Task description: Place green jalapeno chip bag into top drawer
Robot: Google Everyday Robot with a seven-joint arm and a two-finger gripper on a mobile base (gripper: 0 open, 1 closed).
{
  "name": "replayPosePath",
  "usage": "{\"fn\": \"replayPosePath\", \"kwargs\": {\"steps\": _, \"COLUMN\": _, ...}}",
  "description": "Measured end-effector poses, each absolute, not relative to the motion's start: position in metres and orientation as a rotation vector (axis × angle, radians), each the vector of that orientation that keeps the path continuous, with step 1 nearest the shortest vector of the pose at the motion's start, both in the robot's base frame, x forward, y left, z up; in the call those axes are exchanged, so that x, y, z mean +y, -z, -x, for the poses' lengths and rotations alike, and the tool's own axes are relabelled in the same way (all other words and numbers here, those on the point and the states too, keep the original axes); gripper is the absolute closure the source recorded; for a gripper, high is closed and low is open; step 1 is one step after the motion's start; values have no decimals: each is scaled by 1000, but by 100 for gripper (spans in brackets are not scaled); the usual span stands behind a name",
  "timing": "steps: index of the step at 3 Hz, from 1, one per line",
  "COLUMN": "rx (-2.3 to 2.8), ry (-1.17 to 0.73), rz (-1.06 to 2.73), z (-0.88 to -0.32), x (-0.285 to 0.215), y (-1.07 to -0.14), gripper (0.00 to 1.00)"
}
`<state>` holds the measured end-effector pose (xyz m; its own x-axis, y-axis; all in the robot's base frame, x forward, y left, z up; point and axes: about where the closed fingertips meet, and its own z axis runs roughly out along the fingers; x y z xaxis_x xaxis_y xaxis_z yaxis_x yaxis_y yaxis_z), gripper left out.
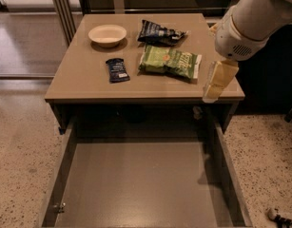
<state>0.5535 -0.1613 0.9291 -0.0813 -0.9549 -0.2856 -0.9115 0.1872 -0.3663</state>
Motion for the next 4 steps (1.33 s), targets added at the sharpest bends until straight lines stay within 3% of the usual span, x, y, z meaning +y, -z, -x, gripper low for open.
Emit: {"fn": "replayPosePath", "kwargs": {"steps": 4, "rx": 1853, "ry": -36, "rz": 1826, "z": -613, "x": -116, "y": -889, "gripper": 0}}
